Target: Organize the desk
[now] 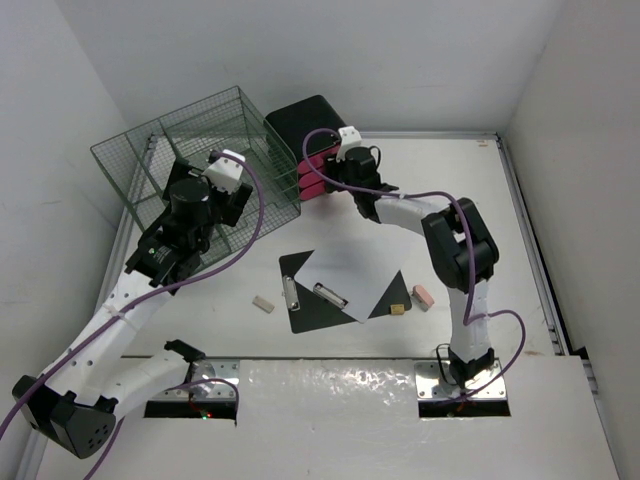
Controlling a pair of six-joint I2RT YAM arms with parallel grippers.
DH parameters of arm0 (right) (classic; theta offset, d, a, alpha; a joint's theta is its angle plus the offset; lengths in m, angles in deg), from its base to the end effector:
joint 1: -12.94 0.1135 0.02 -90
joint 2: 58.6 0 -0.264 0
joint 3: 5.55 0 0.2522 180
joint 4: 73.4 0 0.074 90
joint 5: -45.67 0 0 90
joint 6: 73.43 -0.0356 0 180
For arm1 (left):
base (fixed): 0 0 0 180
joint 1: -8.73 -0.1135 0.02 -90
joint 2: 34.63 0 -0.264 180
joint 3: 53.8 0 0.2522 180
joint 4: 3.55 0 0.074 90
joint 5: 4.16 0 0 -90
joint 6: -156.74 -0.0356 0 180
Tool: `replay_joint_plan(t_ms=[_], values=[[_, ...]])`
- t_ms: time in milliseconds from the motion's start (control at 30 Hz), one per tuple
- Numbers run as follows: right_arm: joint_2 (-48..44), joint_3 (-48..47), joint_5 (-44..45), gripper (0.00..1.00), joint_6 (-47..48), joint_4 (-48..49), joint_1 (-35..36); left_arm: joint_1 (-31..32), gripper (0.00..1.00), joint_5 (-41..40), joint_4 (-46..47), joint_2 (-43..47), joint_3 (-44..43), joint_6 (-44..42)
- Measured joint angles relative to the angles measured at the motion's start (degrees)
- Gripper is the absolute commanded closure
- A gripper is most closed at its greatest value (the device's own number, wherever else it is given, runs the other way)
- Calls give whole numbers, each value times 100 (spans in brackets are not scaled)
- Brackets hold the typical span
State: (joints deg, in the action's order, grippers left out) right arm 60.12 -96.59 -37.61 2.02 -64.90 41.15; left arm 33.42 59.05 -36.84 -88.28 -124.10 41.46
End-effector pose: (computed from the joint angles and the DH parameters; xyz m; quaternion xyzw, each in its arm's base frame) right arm 0.4192 0.2201 0.1919 -0.0630 0.8119 0.1664 0.5560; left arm 0.1943 -0.0717 0.3681 0.2041 0.7656 0.1888 0.5801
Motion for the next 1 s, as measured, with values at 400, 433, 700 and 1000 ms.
replay_joint_plan(t_ms=[400,433,700,1000], values=[[507,-546,-31,61,-4,-138,0,0,0,2,0,0,0,0],[509,-546,-28,61,-7,-138,0,0,0,4,0,0,0,0],[501,-407,24,93,-28,83,-31,0,0,33,-2,0,0,-2],[-295,1034,-15,100,-188,798,-39,0,0,702,-262,-33,-2,-83]])
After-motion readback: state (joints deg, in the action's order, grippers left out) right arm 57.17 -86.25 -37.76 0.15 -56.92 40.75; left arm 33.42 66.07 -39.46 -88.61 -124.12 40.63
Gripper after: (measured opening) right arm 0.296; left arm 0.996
